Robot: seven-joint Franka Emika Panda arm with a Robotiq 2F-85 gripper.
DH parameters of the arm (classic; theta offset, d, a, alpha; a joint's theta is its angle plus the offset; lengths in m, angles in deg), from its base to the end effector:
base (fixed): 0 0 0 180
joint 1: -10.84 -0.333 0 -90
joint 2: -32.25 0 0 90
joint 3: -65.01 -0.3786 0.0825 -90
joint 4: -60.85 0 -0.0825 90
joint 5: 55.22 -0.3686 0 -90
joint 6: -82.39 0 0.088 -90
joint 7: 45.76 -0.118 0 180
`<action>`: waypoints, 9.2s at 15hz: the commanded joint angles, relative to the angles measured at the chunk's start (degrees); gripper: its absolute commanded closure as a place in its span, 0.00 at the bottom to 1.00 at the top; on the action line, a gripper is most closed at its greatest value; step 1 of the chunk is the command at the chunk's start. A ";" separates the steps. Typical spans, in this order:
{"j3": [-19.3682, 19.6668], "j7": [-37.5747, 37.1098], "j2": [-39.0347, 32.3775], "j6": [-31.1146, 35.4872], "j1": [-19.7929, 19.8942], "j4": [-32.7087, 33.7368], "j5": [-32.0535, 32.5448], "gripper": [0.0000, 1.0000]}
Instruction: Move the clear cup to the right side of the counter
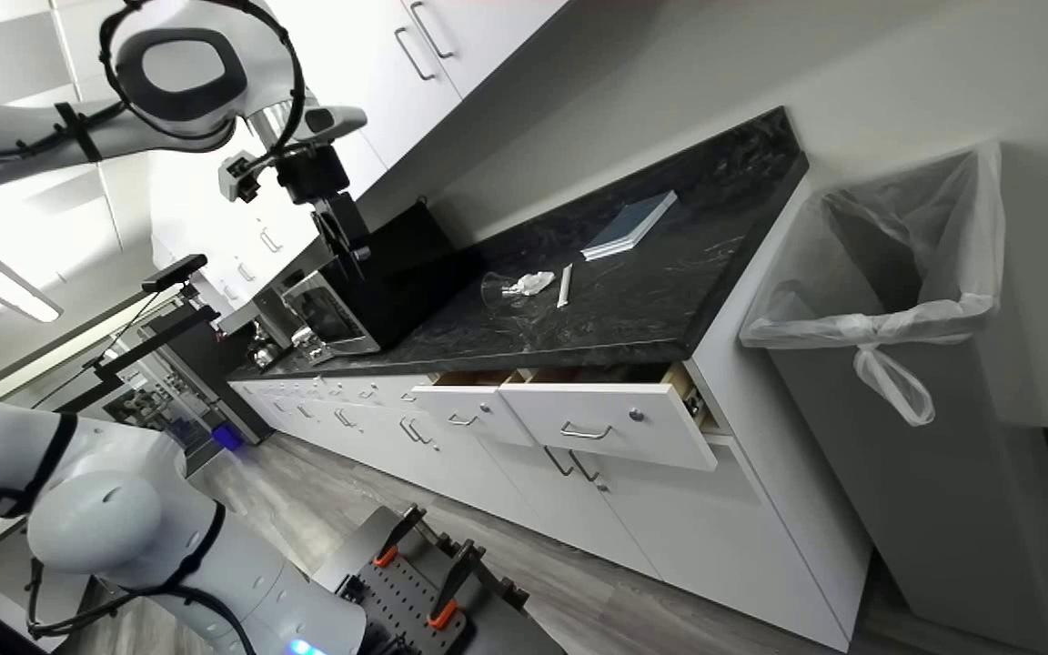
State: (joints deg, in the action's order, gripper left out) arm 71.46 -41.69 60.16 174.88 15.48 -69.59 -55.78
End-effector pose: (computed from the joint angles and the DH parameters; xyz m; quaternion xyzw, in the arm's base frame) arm 0.3325 -0.0725 0.5741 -0.9942 0.0528 0.0842 0.0419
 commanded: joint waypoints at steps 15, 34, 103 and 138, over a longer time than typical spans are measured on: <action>-27.58 -36.40 -24.86 34.71 -14.84 8.25 22.05 0.00; -15.57 -52.80 -61.30 37.24 -31.80 43.87 52.11 0.00; -6.15 -99.63 -40.05 38.77 -10.87 24.46 56.93 0.99; 4.29 -155.26 -53.53 66.72 -9.81 21.58 76.16 0.99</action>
State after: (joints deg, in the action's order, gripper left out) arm 74.15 -190.74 7.86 239.41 6.74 -49.09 15.55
